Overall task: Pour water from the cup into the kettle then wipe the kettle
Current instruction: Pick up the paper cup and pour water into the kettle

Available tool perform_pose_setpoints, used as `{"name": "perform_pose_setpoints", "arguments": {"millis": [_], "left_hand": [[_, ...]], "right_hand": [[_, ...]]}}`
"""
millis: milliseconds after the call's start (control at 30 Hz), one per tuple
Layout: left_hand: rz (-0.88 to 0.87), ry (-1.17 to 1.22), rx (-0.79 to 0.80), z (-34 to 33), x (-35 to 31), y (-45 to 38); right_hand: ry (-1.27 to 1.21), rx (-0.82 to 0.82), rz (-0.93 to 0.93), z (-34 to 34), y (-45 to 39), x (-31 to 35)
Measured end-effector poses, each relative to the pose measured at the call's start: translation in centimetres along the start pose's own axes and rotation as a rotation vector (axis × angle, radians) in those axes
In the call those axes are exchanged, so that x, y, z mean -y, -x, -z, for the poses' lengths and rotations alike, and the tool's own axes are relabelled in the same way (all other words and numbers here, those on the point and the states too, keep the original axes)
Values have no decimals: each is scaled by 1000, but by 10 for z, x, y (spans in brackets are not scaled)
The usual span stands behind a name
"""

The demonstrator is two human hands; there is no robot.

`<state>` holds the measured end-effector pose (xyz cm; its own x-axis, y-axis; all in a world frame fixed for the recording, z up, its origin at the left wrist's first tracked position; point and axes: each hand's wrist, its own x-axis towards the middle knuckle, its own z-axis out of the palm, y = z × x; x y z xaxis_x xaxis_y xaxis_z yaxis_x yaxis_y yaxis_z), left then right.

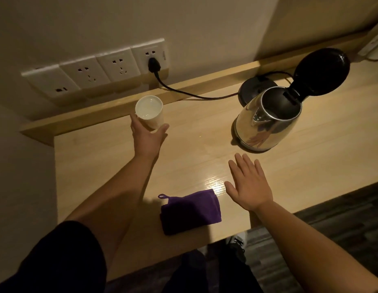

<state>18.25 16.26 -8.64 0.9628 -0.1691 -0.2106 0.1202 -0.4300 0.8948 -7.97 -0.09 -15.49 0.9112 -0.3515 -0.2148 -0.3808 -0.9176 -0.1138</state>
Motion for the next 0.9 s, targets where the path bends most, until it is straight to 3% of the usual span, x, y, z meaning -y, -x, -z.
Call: {"name": "perform_pose_setpoints", "arguments": {"millis": [133, 533, 900], "left_hand": [[14, 113, -21, -5, -5, -9], [3, 64, -68, -13, -4, -21], [-129, -38, 67, -24, -24, 1]], "right_hand": [[-6, -8, -3, 0, 0, 1], [-23, -38, -3, -4, -1, -2], [-41, -24, 0, -1, -2, -1]]}}
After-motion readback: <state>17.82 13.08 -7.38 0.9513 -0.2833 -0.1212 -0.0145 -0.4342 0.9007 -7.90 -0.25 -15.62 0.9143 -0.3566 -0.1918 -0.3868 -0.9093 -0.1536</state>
